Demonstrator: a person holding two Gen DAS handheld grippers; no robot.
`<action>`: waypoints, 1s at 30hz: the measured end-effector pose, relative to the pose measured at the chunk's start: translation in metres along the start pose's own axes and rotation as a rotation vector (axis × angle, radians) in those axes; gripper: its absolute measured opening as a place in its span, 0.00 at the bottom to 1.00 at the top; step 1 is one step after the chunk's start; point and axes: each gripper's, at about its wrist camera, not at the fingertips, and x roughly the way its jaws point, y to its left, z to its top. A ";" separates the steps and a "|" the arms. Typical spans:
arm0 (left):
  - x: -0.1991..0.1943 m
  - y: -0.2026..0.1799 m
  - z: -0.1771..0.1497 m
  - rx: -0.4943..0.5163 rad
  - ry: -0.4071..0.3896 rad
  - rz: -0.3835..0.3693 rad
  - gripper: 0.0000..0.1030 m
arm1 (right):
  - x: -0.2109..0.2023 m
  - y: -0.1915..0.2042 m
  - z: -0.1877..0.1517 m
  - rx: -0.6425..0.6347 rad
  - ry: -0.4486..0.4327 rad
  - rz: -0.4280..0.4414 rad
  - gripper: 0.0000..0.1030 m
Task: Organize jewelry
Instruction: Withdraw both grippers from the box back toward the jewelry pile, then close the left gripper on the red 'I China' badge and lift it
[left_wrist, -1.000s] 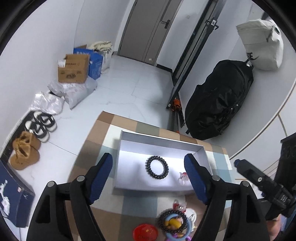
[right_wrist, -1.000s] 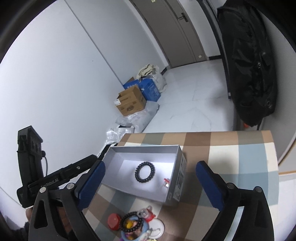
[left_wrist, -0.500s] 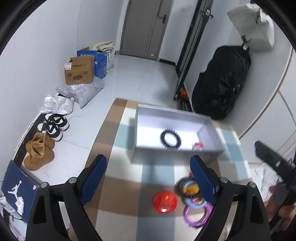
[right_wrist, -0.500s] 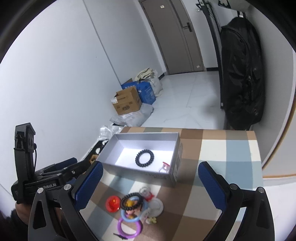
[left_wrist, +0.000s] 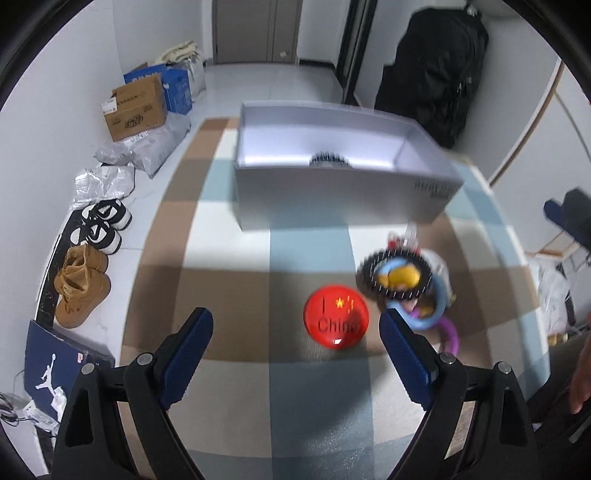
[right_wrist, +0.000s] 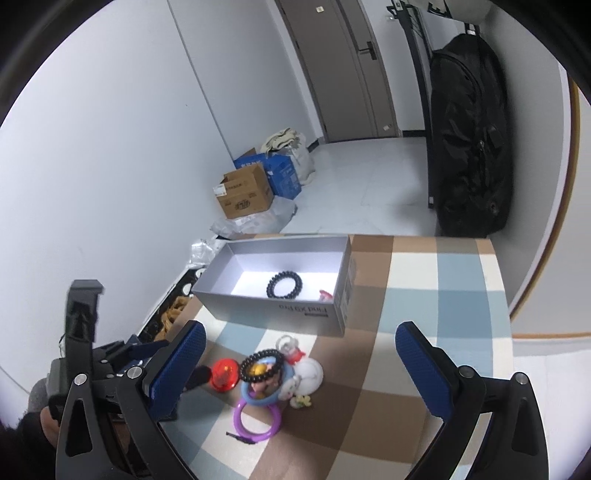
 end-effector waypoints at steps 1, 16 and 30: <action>0.002 -0.001 -0.001 0.004 0.007 0.004 0.86 | 0.000 0.000 -0.001 0.002 0.004 0.000 1.00; 0.016 -0.007 -0.002 0.060 0.018 0.080 0.86 | -0.006 -0.003 -0.009 0.018 0.016 0.011 1.00; 0.010 -0.028 -0.003 0.161 -0.012 0.013 0.37 | -0.002 -0.007 -0.011 0.034 0.039 0.009 1.00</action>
